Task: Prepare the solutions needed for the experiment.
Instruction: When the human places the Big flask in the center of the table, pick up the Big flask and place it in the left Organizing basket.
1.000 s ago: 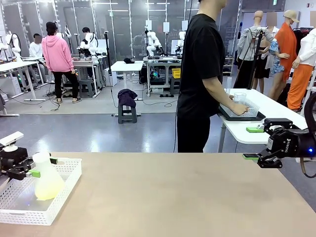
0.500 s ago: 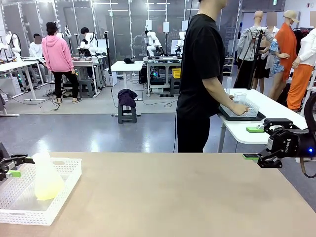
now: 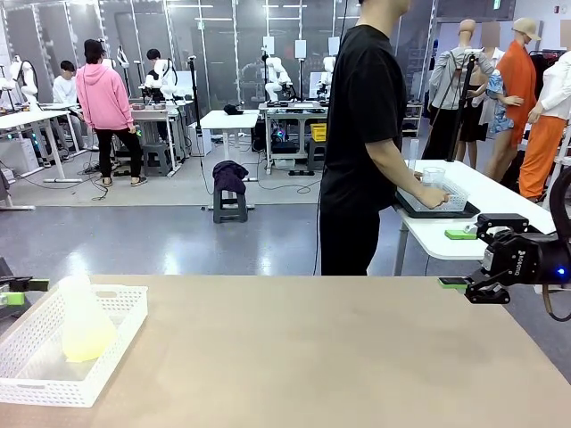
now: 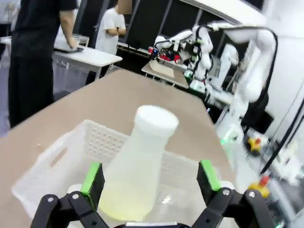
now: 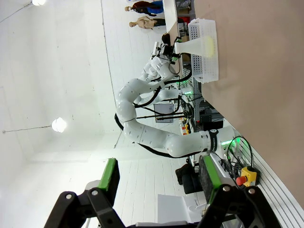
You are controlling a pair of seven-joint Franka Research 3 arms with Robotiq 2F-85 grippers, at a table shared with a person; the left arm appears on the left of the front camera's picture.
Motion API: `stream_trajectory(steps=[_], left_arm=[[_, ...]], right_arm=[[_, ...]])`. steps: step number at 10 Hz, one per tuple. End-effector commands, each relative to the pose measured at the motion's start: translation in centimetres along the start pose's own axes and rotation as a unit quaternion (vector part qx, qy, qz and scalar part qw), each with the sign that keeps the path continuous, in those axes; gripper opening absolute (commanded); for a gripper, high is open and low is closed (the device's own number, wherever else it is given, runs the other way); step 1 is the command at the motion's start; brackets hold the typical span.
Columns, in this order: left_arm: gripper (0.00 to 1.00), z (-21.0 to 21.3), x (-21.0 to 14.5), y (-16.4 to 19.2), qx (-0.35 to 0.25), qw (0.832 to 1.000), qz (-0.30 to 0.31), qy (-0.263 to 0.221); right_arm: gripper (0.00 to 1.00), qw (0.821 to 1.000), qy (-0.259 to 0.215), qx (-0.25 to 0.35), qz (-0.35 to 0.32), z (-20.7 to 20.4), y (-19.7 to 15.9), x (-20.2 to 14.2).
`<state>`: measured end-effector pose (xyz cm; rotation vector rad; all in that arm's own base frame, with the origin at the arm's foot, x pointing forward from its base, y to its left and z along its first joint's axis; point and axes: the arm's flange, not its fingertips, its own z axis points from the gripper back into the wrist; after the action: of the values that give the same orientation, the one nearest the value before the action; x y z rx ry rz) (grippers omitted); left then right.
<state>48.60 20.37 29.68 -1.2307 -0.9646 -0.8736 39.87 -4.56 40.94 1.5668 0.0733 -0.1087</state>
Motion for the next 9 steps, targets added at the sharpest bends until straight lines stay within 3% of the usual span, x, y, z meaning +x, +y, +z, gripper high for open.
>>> stream_trajectory(steps=[1, 4, 6, 7, 8, 9], left_arm=[[1.0, -0.5, 2.3, -4.3, 0.008, 0.99, 0.143, 0.007], [1.0, 0.3, 3.7, -7.1, -0.067, 0.944, 0.323, 0.027], [1.0, 0.8, 4.2, -7.4, -0.124, 0.911, 0.394, 0.008], [1.0, 1.0, 4.3, -7.6, -0.147, 0.896, 0.419, 0.022], [1.0, 1.0, 4.3, -7.9, -0.144, 0.884, 0.442, 0.037], [1.0, 1.1, 4.5, -7.9, -0.131, 0.884, 0.447, 0.046]], right_arm=[[0.86, 1.0, 0.001, 0.004, 0.008, -0.1, 0.1, 0.0], [0.86, 1.0, 0.001, 0.004, 0.008, -0.1, 0.1, 0.0], [0.86, 1.0, 0.001, 0.004, 0.008, -0.1, 0.1, 0.0], [0.86, 1.0, 0.001, 0.004, 0.008, -0.1, 0.1, 0.0], [0.86, 1.0, 0.001, 0.004, 0.008, -0.1, 0.1, 0.0], [0.86, 1.0, 0.001, 0.004, 0.008, -0.1, 0.1, 0.0]])
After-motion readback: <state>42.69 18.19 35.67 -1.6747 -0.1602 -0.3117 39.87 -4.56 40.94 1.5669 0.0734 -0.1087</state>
